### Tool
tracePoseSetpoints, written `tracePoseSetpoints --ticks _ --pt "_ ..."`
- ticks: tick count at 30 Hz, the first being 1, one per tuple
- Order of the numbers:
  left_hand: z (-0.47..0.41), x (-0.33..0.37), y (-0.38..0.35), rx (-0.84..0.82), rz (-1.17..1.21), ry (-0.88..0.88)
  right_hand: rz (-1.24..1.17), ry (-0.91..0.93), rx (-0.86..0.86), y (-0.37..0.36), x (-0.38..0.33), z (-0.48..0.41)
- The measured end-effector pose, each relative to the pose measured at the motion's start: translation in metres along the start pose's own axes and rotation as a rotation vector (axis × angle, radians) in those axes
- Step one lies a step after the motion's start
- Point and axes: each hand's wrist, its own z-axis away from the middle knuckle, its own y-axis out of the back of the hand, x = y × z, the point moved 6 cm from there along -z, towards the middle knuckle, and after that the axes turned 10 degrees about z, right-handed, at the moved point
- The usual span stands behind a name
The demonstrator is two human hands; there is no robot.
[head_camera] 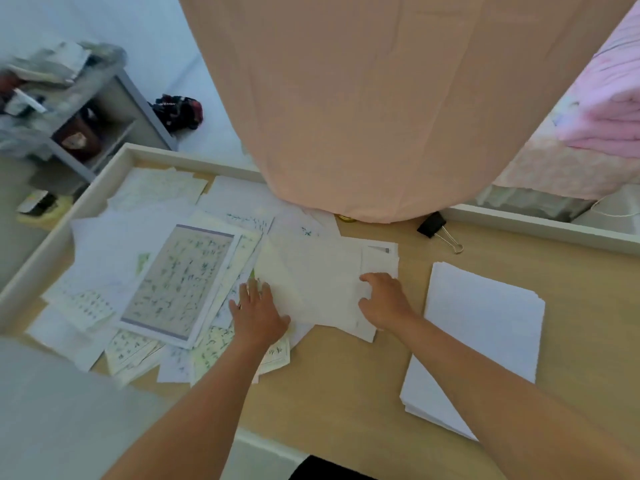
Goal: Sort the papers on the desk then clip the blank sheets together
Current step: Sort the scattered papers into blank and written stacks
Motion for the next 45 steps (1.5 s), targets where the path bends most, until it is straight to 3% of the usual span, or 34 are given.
tracePoseSetpoints --ticks 5,9,12,15,18,21,26,30,34,37,41,45 --pt "0.005 -0.006 -0.021 -0.121 0.059 -0.068 0.377 0.151 -0.129 -0.02 -0.017 -0.026" --pt "0.017 0.012 -0.019 -0.062 0.155 -0.187 0.545 0.069 0.095 -0.018 -0.034 -0.027" --pt "0.004 -0.003 0.015 0.122 0.303 -0.239 0.384 0.082 0.145 -0.016 -0.065 -0.029" --pt "-0.024 -0.057 0.052 0.281 0.335 -0.079 0.151 0.141 0.06 -0.023 -0.104 -0.035" --pt "-0.05 -0.131 0.065 0.217 0.266 0.185 -0.113 0.086 -0.05 -0.035 -0.136 -0.041" --pt "-0.059 -0.185 0.064 0.073 0.303 0.36 -0.198 0.005 -0.058 -0.051 -0.163 -0.046" --pt "-0.061 -0.205 0.07 0.097 0.347 0.348 -0.332 -0.18 0.035 -0.074 -0.194 -0.054" --pt "-0.068 -0.224 0.071 0.059 0.633 0.375 -0.569 -0.39 0.032 -0.088 -0.207 -0.058" --pt "-0.068 -0.227 0.068 -0.035 0.886 0.259 -0.515 -0.445 0.074 -0.095 -0.221 -0.063" --pt "-0.065 -0.227 0.065 -0.092 0.971 0.273 -0.276 -0.484 0.157 -0.09 -0.225 -0.057" --pt "-0.058 -0.221 0.062 -0.184 0.943 0.282 -0.043 -0.395 0.121 -0.09 -0.218 -0.053" --pt "-0.054 -0.21 0.066 -0.115 1.044 0.214 -0.034 -0.152 0.027 -0.094 -0.218 -0.055"
